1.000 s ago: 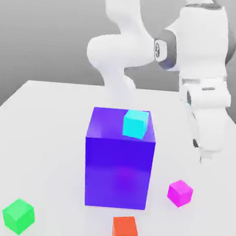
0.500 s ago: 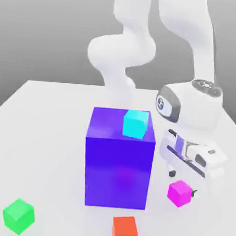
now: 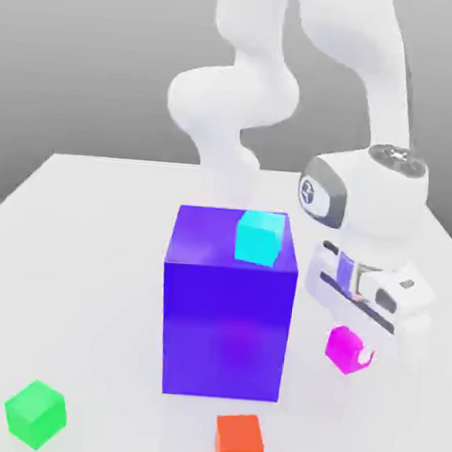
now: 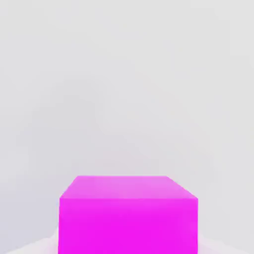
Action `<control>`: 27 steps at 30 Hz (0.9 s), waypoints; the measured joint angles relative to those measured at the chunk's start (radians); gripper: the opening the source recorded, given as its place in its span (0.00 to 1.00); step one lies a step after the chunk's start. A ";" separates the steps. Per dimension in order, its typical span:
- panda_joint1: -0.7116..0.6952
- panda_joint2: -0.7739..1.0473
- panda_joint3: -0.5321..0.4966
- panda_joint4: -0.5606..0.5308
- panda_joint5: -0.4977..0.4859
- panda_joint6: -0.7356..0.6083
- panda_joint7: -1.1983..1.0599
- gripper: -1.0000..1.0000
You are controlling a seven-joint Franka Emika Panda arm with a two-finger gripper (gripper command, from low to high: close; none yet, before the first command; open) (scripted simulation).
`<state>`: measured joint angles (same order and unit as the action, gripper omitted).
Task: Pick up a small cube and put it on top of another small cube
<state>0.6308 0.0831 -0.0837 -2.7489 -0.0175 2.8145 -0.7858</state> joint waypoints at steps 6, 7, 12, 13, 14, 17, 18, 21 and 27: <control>0.027 0.038 -0.053 0.204 -0.188 -0.253 0.206 0.00; 0.021 0.047 -0.070 0.240 -0.211 -0.292 0.226 0.00; -0.039 0.093 -0.163 0.413 -0.294 -0.472 0.277 0.00; -0.062 0.098 -0.182 0.430 -0.288 -0.484 0.259 0.00; -0.087 0.102 -0.199 0.438 -0.272 -0.485 0.231 0.00; -0.167 0.108 -0.242 0.440 -0.209 -0.464 0.126 0.00; -0.194 0.110 -0.256 0.439 -0.187 -0.453 0.089 0.00; -0.280 0.114 -0.293 0.434 -0.115 -0.424 -0.025 0.00; -0.455 0.125 -0.364 0.425 0.028 -0.364 -0.254 0.00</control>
<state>0.1757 0.2077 -0.4481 -2.3244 0.0109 2.4501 -1.0395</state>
